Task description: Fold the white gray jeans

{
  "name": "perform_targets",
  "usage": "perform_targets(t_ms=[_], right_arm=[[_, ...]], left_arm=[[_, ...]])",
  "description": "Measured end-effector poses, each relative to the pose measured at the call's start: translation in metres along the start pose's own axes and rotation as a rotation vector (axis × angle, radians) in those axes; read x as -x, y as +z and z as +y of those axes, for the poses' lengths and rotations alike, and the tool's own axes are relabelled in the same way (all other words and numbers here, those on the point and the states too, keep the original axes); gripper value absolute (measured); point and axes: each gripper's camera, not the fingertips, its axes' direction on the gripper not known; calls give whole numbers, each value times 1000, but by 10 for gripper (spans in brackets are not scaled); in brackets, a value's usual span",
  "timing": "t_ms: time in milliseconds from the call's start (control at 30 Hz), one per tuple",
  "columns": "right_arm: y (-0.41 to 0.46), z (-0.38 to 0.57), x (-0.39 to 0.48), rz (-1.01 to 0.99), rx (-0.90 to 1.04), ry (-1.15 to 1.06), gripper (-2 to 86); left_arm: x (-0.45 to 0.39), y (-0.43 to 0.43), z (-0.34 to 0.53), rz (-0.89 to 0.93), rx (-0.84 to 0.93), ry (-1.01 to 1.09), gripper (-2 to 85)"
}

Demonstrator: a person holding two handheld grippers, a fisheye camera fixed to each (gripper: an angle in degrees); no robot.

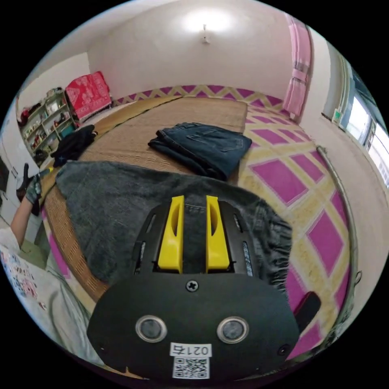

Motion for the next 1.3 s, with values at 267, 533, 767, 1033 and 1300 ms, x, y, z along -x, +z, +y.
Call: perform_targets(t_ms=[267, 533, 767, 1033, 1300], right_arm=[[21, -36, -28, 147, 128, -376, 97], [68, -58, -30, 82, 319, -591, 74], [33, -44, -43, 6, 244, -590, 9], [-91, 12, -31, -1, -23, -556, 0], [-251, 167, 19, 6, -132, -612, -7]], left_arm=[[-145, 97, -49, 134, 183, 453, 98], [-197, 159, -71, 107, 328, 667, 130], [-213, 161, -81, 145, 380, 751, 47], [-214, 12, -78, 239, 83, 743, -9], [-192, -194, 12, 357, -64, 743, -9]])
